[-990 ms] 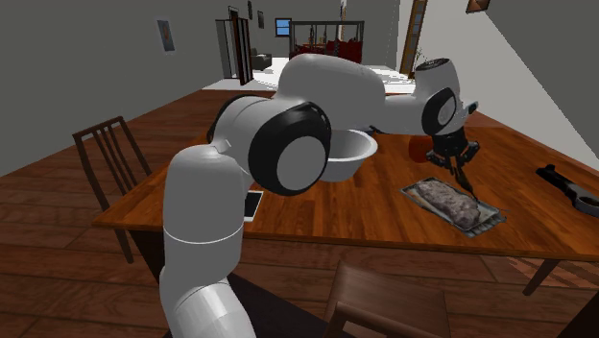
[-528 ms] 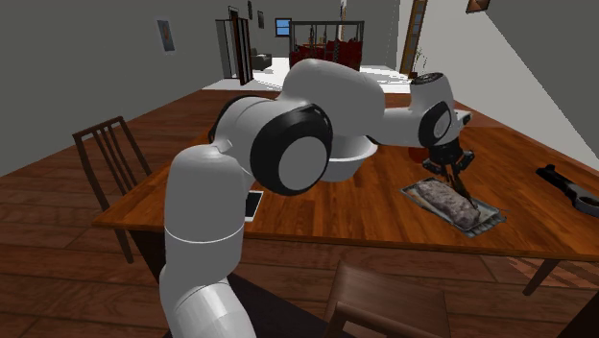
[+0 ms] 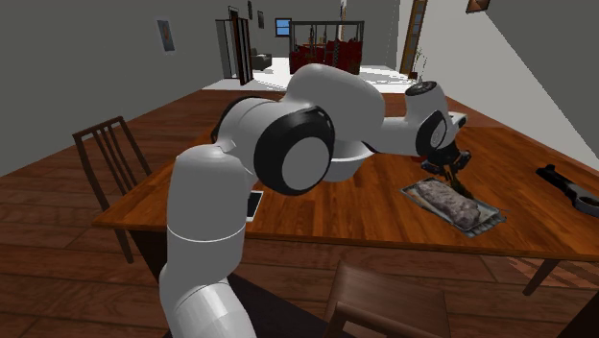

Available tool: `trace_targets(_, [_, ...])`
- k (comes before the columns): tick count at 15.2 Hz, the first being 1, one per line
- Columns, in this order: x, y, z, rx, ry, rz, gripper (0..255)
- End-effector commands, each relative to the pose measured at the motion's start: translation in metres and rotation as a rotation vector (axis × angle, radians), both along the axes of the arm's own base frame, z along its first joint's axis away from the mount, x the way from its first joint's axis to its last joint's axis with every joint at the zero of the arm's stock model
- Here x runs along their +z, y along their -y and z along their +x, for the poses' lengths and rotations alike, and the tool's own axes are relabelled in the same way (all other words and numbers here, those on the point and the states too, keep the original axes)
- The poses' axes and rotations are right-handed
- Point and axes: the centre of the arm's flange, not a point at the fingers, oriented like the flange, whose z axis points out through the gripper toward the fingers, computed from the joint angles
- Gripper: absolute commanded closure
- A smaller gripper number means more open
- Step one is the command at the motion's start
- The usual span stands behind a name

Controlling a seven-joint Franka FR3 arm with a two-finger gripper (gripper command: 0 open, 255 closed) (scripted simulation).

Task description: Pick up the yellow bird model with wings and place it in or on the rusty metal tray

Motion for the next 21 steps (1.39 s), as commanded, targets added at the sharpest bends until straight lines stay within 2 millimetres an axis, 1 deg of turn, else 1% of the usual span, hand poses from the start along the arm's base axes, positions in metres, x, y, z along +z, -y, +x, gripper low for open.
trace_targets(1, [-0.021, 0.008, -0.009, -0.037, -0.091, 0.039, 255])
trace_targets(3, [-0.021, 0.008, -0.009, -0.037, -0.091, 0.039, 255])
trace_targets(4, [-0.016, 0.007, -0.013, -0.037, -0.091, 0.04, 0])
trace_targets(5, [-0.016, 0.007, -0.011, -0.037, -0.092, 0.04, 0])
trace_targets(7, [-0.019, 0.013, -0.008, -0.037, -0.091, 0.04, 0])
trace_targets(8, [-0.018, 0.012, -0.009, -0.037, -0.091, 0.04, 0])
trace_targets(9, [-0.021, 0.008, -0.009, -0.037, -0.091, 0.039, 0])
trace_targets(13, [0.022, -0.012, -0.024, -0.037, -0.091, 0.039, 0])
trace_targets(21, [0.022, -0.012, -0.024, -0.037, -0.091, 0.039, 0])
